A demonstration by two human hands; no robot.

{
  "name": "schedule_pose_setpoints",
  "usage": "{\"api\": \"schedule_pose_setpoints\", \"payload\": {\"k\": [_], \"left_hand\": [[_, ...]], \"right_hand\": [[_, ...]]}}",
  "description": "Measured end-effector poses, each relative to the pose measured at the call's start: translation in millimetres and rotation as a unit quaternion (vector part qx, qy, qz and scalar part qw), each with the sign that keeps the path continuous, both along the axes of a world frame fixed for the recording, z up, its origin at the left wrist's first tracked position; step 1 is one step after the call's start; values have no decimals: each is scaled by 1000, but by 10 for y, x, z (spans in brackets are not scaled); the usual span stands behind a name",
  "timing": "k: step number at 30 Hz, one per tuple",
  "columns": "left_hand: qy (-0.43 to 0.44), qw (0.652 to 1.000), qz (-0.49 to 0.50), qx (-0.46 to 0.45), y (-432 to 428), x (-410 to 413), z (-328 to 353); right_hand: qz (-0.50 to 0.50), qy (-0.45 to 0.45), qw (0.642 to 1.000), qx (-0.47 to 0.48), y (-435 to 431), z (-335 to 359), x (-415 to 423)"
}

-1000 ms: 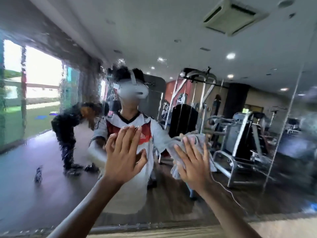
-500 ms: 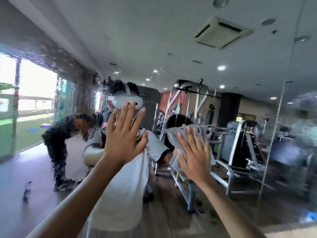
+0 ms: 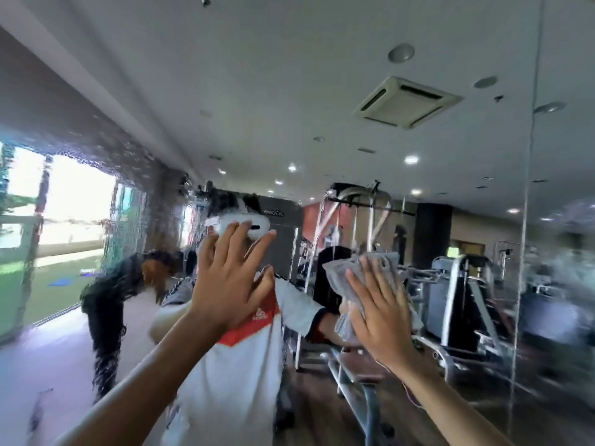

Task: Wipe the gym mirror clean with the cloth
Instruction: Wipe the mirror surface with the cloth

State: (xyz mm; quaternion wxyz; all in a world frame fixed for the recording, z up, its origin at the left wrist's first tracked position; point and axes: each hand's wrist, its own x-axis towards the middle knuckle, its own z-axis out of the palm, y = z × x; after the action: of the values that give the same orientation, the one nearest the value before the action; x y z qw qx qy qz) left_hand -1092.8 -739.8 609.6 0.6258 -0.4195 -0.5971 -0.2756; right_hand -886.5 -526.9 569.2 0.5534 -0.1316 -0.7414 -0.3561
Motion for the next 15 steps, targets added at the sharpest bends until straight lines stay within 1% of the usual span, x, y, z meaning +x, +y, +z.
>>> {"api": "schedule_pose_setpoints", "payload": {"k": [2, 4, 5, 6, 7, 8, 10, 12, 13, 14, 15], "left_hand": [[14, 1000, 7, -3, -49, -50, 178], [29, 999, 15, -14, -59, -62, 363], [31, 999, 19, -21, -45, -52, 454], [29, 999, 21, -27, -26, -36, 542], [25, 999, 21, -32, -2, -21, 630], [22, 999, 22, -36, 14, -12, 711], [29, 998, 26, -42, 21, -35, 859], [41, 998, 29, -41, -25, -128, 1000], [40, 998, 31, -40, -64, -186, 1047], [38, 998, 32, -40, -106, -250, 1094], [37, 998, 32, -39, -139, -304, 1125]], "right_hand": [[4, 90, 991, -96, 103, 182, 44], [17, 194, 962, -192, 34, 619, -70], [26, 228, 949, -216, -53, 865, -161], [32, 241, 944, -223, -147, 1064, -261], [30, 232, 950, -207, -242, 1187, -361], [23, 203, 964, -170, -323, 1218, -451], [12, 111, 991, -71, -412, 1074, -520], [8, 23, 1000, 16, -287, 814, -394], [3, -5, 999, 40, -161, 697, -281], [3, -10, 999, 49, -34, 655, -155], [7, 4, 999, 35, 64, 684, -41]]}}
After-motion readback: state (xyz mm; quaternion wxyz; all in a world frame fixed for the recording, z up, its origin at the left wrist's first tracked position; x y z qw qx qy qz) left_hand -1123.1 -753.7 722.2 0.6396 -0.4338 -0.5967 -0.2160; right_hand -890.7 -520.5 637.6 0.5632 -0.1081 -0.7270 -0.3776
